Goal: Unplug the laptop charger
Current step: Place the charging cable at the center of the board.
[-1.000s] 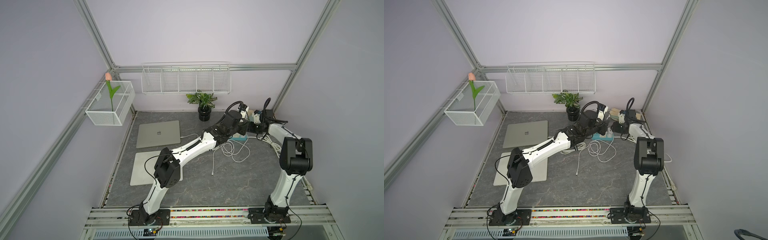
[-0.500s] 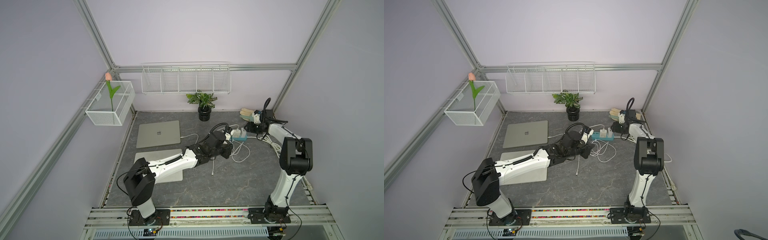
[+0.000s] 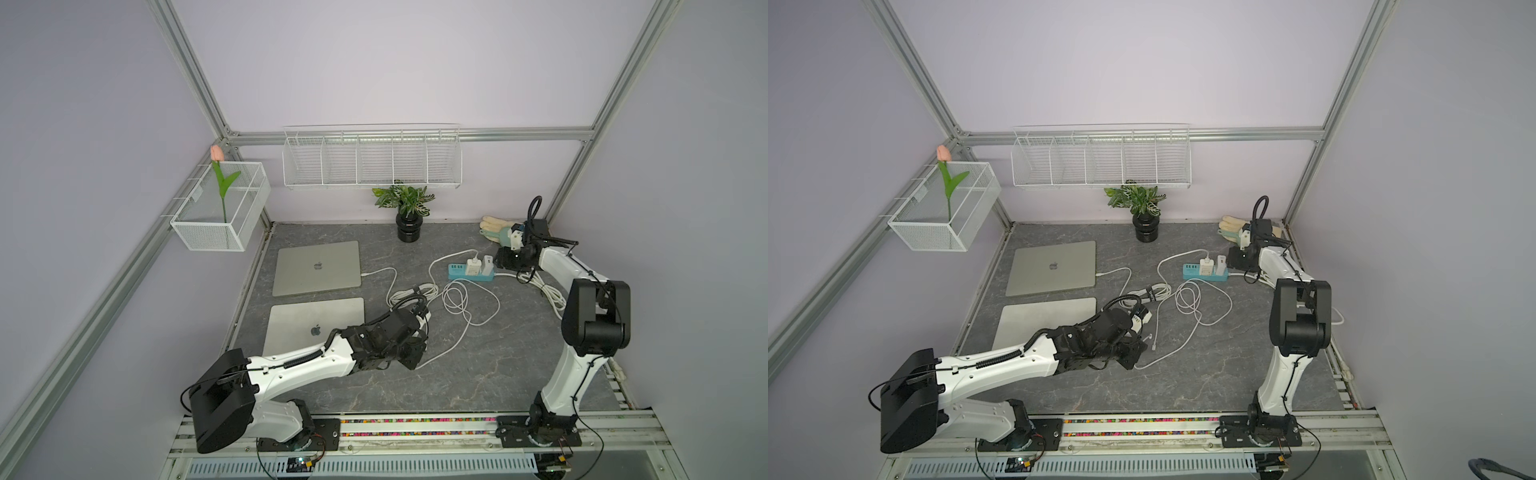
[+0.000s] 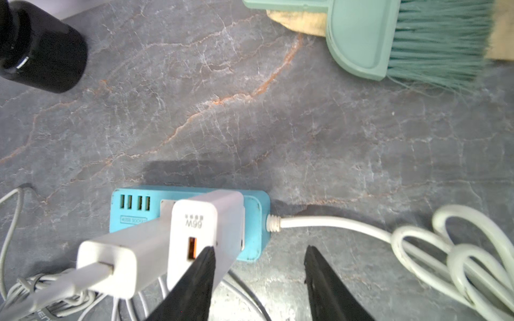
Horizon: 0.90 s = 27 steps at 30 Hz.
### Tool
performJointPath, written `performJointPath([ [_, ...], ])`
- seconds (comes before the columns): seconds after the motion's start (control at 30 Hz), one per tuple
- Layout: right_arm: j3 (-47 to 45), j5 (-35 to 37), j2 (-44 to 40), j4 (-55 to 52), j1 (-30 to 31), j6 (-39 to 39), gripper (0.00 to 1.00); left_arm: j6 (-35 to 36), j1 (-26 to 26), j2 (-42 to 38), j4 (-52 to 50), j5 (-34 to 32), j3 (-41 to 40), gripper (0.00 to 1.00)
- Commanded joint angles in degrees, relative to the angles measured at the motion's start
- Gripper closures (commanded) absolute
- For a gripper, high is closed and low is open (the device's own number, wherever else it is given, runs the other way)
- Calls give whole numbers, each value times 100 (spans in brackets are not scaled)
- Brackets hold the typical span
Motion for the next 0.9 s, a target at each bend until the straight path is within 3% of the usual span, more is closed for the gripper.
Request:
performJointPath([
  [0.0, -150, 446, -218, -874, 153, -181, 45, -225, -6, -176, -177, -365, -141, 100],
  [0.13, -114, 476, -288, -997, 260, -227, 44, -226, -6, -22, 62, -1301, -26, 100],
  [0.33, 16, 648, -350, -1024, 337, -229, 44, 175, 34, 769, 512, -1490, 593, 100],
  [0.37, 105, 651, -314, -1089, 346, -233, 43, 192, 37, 837, 577, -1534, 635, 97],
  [0.43, 320, 638, -231, -1253, 392, -246, 43, 187, 38, 895, 667, -1730, 691, 67],
  [0.57, 554, 672, -188, -1306, 498, -222, 43, 238, 76, 722, 771, -2253, 699, 26],
  [0.87, 1434, 842, 461, -1564, 657, -220, 43, 502, 389, 297, 1099, -2515, 544, 23],
])
